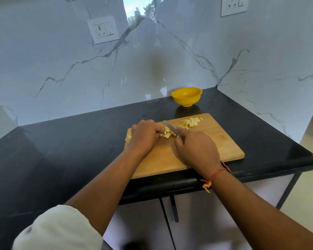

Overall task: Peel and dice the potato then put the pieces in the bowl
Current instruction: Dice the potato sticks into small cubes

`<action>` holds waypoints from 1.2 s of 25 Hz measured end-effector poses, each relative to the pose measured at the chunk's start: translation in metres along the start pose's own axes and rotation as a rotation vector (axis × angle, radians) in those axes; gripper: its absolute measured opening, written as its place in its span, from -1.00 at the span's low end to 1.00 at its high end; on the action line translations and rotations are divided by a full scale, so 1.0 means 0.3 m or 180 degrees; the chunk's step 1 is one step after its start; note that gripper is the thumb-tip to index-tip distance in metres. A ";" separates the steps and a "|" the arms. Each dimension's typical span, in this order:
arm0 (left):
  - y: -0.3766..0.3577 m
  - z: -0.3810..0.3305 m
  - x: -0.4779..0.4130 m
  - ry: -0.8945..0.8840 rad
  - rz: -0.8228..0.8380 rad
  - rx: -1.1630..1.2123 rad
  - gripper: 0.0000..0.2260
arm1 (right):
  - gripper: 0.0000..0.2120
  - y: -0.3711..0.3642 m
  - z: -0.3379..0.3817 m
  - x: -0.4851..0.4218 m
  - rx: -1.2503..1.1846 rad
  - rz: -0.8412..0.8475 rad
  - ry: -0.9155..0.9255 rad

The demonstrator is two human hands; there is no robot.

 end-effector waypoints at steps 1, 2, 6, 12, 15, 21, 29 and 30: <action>0.007 0.012 0.003 0.0097 -0.0055 0.0040 -0.86 | -0.61 0.000 0.001 0.001 -0.0002 0.0020 0.0012; 0.020 0.037 0.009 0.0262 -0.0143 0.0111 -0.86 | -0.61 0.000 0.003 0.002 -0.0002 0.0043 0.0030; 0.053 0.174 0.036 0.0965 -0.0137 0.0270 -0.88 | -0.62 0.003 0.020 0.006 -0.0013 0.0131 0.0148; 0.013 0.176 0.055 0.0988 0.0353 0.0094 -0.81 | -0.62 0.008 0.027 0.010 -0.0029 0.0140 0.0203; 0.023 0.158 0.057 0.0931 0.0086 -0.0089 -0.79 | -0.62 0.008 0.027 0.011 -0.0060 0.0162 0.0220; 0.024 0.107 0.092 0.0736 -0.0162 0.0300 -0.86 | -0.62 0.011 0.031 0.012 -0.0020 0.0179 0.0200; 0.027 0.035 0.148 0.0467 -0.0523 0.0441 -0.87 | -0.61 0.020 0.053 0.030 0.0016 0.0348 0.0251; 0.029 0.035 0.148 0.0479 -0.0549 0.0415 -0.87 | -0.62 0.022 0.055 0.038 0.0049 0.0379 0.0227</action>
Point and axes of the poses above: each hand's wrist, its own x-axis away from the middle knuckle, its own y-axis out of the back of the hand, z = x × y, the point moved 8 cm from there along -x, towards the middle knuckle, and after that the axes turned 6 degrees about -x, right-handed, at the moved point
